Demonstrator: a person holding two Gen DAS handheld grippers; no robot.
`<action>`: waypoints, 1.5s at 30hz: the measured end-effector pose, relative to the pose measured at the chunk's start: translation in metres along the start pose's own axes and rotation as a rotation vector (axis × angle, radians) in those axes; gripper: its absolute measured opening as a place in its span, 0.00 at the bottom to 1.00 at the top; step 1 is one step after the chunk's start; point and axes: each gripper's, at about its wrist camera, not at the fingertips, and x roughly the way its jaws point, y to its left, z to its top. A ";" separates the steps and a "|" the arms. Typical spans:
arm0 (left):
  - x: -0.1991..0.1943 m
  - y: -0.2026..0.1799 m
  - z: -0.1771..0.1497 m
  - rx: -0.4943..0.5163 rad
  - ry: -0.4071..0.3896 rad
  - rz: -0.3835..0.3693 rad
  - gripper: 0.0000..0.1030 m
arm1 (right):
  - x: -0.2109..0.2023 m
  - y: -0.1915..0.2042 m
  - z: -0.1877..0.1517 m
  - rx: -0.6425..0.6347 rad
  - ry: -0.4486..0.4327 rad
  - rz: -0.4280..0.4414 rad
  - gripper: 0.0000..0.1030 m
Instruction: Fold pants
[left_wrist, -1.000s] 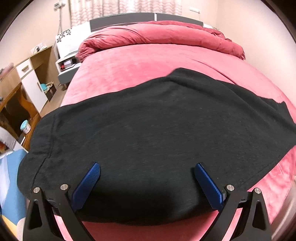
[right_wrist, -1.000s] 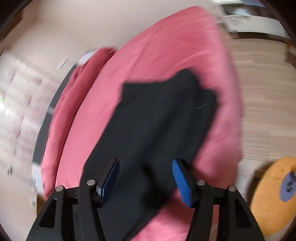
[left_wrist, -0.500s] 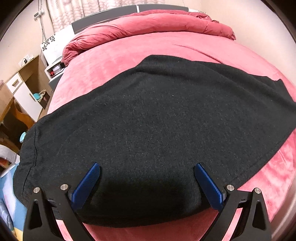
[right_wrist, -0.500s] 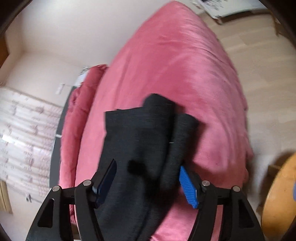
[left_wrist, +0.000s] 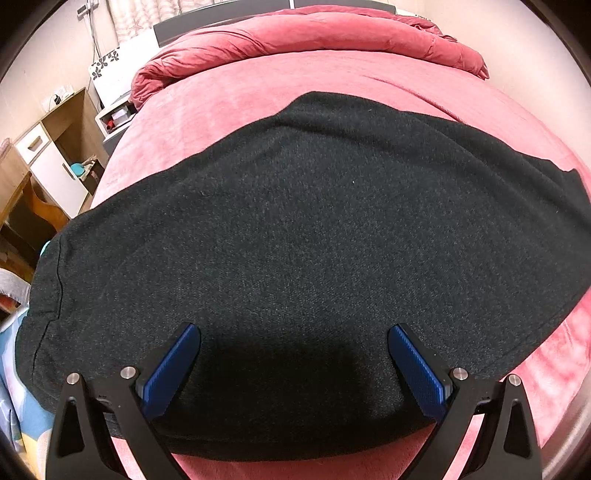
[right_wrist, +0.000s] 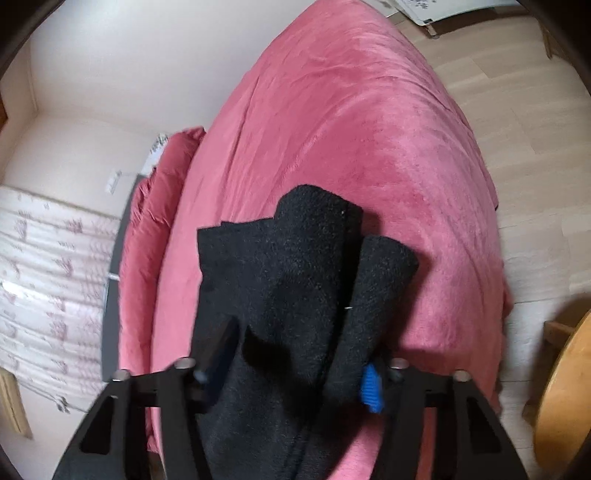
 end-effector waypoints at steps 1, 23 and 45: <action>0.000 0.000 0.000 0.000 -0.001 -0.001 1.00 | 0.002 0.000 0.003 0.001 0.004 0.009 0.32; -0.011 0.014 0.004 -0.047 -0.040 -0.064 1.00 | 0.004 0.023 0.020 0.009 0.058 0.017 0.15; -0.043 0.085 -0.023 -0.297 -0.142 -0.220 1.00 | -0.047 0.323 -0.184 -1.022 0.163 0.134 0.14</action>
